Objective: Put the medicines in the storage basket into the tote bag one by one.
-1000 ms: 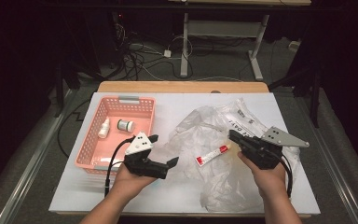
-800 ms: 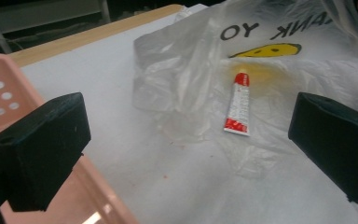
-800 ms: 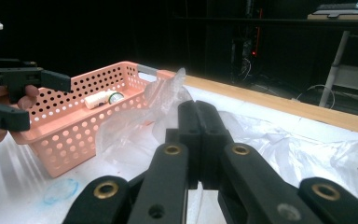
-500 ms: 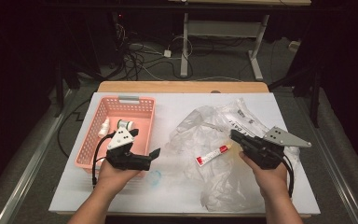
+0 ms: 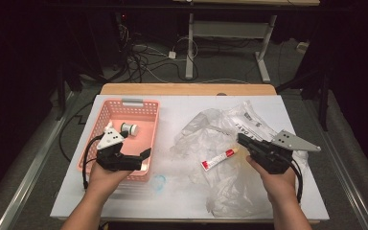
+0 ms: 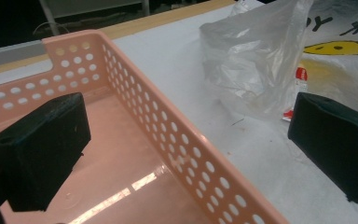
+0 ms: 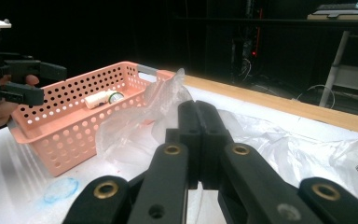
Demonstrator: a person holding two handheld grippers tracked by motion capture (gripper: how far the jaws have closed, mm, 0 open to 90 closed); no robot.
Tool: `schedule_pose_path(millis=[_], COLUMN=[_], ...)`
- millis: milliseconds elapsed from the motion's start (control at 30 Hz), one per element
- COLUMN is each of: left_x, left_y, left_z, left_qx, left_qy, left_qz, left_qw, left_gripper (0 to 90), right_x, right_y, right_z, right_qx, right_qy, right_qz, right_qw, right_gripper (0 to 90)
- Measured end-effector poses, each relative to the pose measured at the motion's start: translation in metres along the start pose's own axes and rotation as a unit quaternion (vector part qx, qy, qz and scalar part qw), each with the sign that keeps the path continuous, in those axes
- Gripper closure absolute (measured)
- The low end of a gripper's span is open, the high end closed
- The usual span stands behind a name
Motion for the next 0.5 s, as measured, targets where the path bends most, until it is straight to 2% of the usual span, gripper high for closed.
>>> schedule_pose_path(millis=[100, 200, 267, 367, 500], left_x=[-0.006, -0.012, -0.016, -0.021, -0.022], left_y=[-0.004, -0.006, -0.008, -0.011, -0.010], left_z=[0.001, -0.003, -0.004, -0.003, -0.003], left_qx=[0.006, 0.002, 0.001, 0.005, 0.005], left_qy=[-0.006, -0.005, -0.011, -0.021, -0.023], left_qz=[0.006, 0.016, 0.019, 0.019, 0.021], left_qw=[0.9999, 0.9999, 0.9998, 0.9996, 0.9995], left_gripper=[0.0, 0.0, 0.0, 0.0, 0.0], right_x=[-0.001, 0.000, -0.001, -0.001, 0.000], right_y=[0.000, -0.001, 0.000, 0.000, -0.001], right_z=[0.000, 0.000, 0.000, 0.000, 0.000], right_qx=[0.000, -0.001, -0.001, -0.001, -0.001], right_qy=[0.001, 0.000, 0.001, 0.001, -0.002], right_qz=[-0.001, -0.001, -0.001, -0.001, -0.002], right_qw=[1.0000, 1.0000, 1.0000, 1.0000, 1.0000], right_gripper=[90.0, 90.0, 90.0, 90.0, 90.0])
Point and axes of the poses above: each handheld gripper's, and its own axes: y roughly forward along the jaws, z roughly out of its top, x roughly to its right, the point moved 5 cm from there along y, roughly forward along the jaws, and after that the axes turned 5 degrees about -y, right-handed, at the moved point
